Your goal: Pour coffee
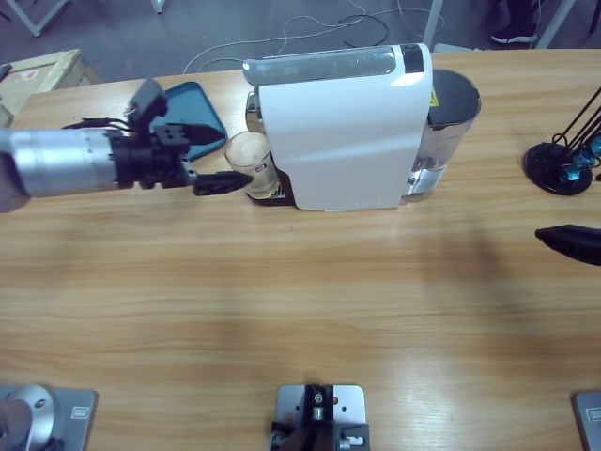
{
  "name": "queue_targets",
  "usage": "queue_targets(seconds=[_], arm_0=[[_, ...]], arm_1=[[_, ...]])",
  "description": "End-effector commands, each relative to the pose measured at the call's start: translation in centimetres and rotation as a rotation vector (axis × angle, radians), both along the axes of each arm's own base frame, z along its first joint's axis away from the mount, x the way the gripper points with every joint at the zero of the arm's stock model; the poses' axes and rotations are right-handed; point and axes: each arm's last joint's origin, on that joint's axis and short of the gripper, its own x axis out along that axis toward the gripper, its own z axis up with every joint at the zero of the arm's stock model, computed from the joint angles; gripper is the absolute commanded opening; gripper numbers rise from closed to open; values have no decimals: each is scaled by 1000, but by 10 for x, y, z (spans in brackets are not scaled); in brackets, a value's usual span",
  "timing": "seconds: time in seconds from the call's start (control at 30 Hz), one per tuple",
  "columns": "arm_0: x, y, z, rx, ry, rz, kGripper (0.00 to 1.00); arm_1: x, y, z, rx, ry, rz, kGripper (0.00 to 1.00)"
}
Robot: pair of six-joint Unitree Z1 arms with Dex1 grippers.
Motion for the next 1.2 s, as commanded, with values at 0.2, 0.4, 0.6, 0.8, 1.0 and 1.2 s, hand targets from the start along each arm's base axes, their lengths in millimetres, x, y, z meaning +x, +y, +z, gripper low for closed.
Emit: queue_targets(seconds=[0.2,0.4,0.6,0.8,1.0,1.2], arm_0=[[29,-15,-55,-22,-3,-15,982],[27,-15,-52,-55,-17,-32,982],[26,-13,-56,-43,-2,-21,980],[32,-12,-60,-42,4,-8,841],[35,-13,-60,-44,-1,-14,323],[32,-10,-60,-41,-2,-21,0]], arm_1=[[6,10,-10,-39,74,29,1000],[7,11,-10,-43,78,30,1000],[6,10,-9,-38,74,30,1000],[7,11,-10,-42,78,29,1000],[8,11,-10,-43,80,29,1000],[7,11,-10,-42,78,28,1000]])
